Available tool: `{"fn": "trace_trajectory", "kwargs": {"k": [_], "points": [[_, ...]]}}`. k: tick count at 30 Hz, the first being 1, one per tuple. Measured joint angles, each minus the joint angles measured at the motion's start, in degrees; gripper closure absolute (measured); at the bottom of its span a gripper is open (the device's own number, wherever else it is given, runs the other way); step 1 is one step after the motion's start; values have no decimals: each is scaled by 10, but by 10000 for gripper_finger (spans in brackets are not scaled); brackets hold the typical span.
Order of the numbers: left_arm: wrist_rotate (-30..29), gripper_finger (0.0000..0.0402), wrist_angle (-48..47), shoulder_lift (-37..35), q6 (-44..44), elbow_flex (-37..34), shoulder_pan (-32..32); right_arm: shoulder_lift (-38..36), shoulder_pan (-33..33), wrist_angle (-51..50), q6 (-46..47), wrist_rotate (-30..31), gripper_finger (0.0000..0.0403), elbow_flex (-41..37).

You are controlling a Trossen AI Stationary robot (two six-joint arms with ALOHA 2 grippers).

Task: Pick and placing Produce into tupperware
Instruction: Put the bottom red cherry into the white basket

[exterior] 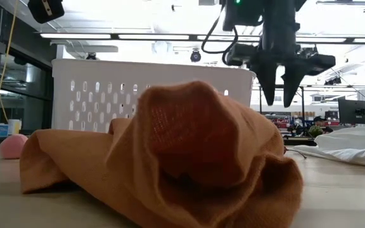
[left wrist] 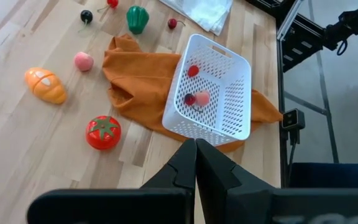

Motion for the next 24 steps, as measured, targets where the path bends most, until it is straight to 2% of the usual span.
{"fn": "trace_trajectory", "kwargs": {"k": [24], "points": [[0, 401, 0, 0, 0, 0, 0, 97, 0, 62, -36, -13, 275, 0]]}}
